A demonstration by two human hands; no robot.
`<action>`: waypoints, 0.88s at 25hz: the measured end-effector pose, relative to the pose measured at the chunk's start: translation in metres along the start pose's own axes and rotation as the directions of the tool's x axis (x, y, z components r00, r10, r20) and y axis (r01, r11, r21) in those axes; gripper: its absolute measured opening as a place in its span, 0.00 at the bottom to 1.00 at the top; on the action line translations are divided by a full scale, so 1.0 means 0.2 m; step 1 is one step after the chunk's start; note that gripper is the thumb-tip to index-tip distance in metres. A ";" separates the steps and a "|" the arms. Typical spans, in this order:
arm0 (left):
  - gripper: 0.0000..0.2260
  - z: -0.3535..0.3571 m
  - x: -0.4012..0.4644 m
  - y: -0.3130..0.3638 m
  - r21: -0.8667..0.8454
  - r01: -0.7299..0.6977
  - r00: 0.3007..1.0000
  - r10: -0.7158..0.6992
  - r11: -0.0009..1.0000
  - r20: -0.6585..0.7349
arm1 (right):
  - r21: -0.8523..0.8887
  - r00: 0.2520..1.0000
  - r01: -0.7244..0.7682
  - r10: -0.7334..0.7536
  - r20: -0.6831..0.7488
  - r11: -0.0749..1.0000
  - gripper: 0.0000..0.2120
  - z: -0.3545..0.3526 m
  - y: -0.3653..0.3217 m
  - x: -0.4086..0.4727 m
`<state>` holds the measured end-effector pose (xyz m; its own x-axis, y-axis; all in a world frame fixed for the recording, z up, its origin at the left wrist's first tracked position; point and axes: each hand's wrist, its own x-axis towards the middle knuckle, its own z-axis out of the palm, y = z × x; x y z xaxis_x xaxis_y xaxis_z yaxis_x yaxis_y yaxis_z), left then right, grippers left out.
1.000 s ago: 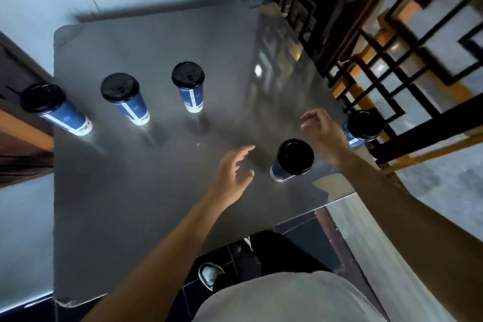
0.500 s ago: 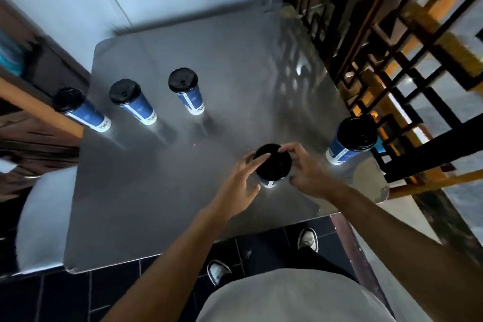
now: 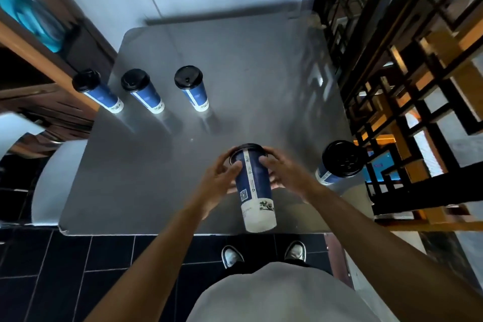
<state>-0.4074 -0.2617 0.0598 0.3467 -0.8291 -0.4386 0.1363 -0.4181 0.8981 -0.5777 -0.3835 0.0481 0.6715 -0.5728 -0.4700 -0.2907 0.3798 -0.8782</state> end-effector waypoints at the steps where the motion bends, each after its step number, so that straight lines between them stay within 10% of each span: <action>1: 0.11 0.02 0.01 0.02 -0.084 0.082 0.997 -0.083 0.993 -0.002 | 0.034 0.998 -0.044 0.045 -0.035 0.998 0.12 0.03 -0.01 0.01; 6: 0.21 0.09 0.04 0.06 -0.161 0.379 0.926 -0.374 0.912 0.061 | 0.215 0.958 -0.224 0.255 -0.133 0.951 0.22 0.13 0.04 0.08; 22: 0.30 0.05 0.05 0.09 -0.221 0.437 0.898 -0.409 0.872 0.165 | 0.149 0.928 -0.200 0.236 -0.288 0.968 0.18 0.18 0.04 0.12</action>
<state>-0.4108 -0.2809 0.0705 0.1024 -0.6347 -0.7659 0.4751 -0.6453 0.5983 -0.5398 -0.3676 0.0332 0.3584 -0.6510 -0.6691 -0.3145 0.5906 -0.7431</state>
